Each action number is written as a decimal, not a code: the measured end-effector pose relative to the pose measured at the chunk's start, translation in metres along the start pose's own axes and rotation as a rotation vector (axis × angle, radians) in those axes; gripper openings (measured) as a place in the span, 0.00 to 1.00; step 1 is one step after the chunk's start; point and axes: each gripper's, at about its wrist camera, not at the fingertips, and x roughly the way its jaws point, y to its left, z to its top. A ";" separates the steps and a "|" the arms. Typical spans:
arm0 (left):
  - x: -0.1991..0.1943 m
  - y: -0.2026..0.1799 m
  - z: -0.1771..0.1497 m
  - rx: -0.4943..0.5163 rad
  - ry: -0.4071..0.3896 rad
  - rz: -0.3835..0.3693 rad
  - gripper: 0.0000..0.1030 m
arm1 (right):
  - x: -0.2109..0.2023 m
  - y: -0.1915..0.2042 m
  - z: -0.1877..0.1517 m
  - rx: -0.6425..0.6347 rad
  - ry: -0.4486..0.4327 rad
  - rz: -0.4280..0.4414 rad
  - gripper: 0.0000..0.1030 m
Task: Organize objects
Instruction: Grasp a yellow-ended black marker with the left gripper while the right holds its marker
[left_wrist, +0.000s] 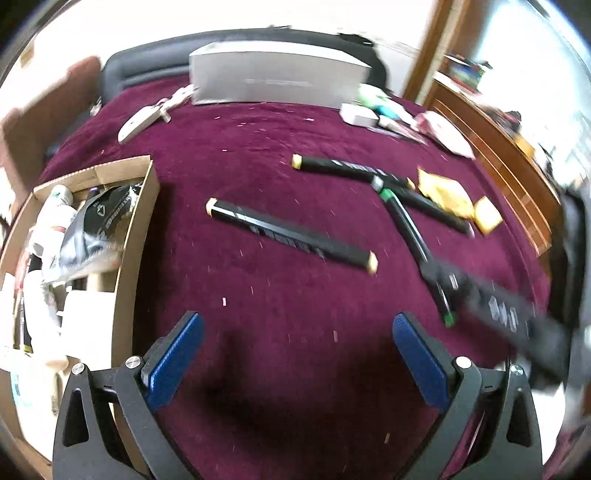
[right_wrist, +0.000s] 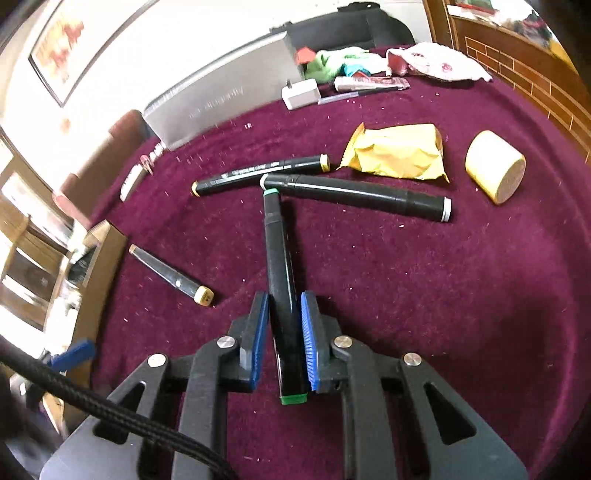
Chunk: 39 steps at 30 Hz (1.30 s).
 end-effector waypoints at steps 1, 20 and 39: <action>0.006 0.001 0.007 -0.037 0.011 0.004 0.97 | 0.007 0.004 0.003 0.001 0.002 0.006 0.14; 0.065 -0.031 0.041 0.130 0.018 0.166 0.11 | 0.009 -0.018 0.005 0.166 0.021 0.140 0.15; 0.048 -0.043 0.002 0.313 -0.015 0.141 0.10 | 0.010 -0.010 0.003 0.108 -0.008 0.106 0.21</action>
